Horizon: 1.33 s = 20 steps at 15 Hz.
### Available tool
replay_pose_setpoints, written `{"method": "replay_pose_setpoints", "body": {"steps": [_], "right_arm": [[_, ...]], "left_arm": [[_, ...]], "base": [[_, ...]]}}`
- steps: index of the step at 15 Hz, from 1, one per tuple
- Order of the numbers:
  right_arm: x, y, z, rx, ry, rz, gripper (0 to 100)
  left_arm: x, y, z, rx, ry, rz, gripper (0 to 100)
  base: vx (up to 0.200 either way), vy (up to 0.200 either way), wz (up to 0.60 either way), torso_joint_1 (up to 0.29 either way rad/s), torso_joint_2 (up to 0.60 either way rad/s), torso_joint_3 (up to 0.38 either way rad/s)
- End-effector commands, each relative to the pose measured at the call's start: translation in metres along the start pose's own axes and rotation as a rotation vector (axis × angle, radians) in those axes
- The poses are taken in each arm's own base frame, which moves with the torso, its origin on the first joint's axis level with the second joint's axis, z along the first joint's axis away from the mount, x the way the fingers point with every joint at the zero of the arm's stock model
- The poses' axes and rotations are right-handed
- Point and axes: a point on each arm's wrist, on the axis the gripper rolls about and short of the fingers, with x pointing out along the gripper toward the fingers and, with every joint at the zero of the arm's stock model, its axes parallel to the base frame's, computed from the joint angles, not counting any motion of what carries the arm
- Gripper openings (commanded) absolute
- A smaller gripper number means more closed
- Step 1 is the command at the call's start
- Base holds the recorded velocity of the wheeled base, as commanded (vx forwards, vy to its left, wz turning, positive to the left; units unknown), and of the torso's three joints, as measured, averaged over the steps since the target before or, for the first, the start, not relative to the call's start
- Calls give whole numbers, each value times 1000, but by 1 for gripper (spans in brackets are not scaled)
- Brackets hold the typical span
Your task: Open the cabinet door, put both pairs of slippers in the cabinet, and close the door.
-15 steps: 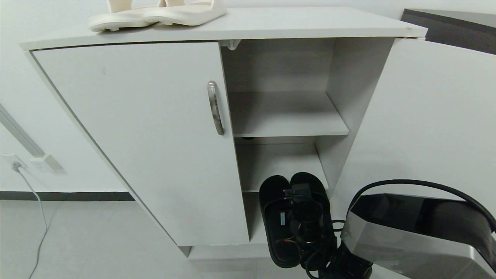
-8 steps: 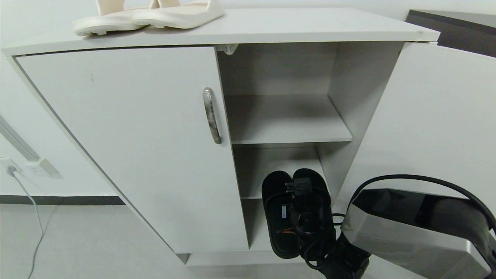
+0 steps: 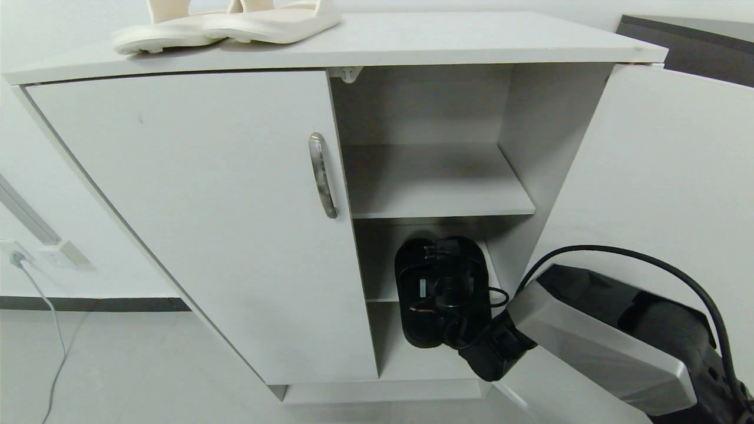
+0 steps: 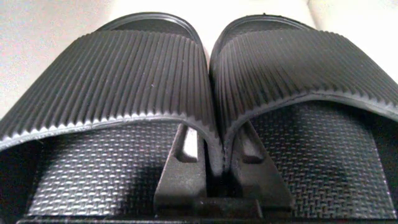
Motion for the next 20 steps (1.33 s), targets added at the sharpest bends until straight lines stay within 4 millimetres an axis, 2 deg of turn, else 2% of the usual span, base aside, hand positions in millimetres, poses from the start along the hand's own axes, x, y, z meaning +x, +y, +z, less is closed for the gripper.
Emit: {"method": "replay_pose_setpoints", "body": {"steps": [1,4,8,15,16,20], "right_arm": [[24,0,-5,1,2,-29,0],[43,1,3,10,-16,-49,0],[58,4,14,17,-24,-64,0],[66,5,7,-16,-31,-68,0],[67,5,8,-12,-36,-69,100],[64,5,6,-21,-26,-73,100]], "left_arm": [[0,0,0,0,1,0,0],[0,0,0,0,-1,0,0],[0,0,0,0,1,0,0],[0,0,0,0,-1,0,0],[0,0,0,0,1,0,0],[0,0,0,0,-1,0,0]], "base": [[0,0,0,0,0,0],[0,0,0,0,0,0],[0,0,0,0,0,0],[0,0,0,0,0,0],[0,0,0,0,0,0],[0,0,0,0,0,0]]}}
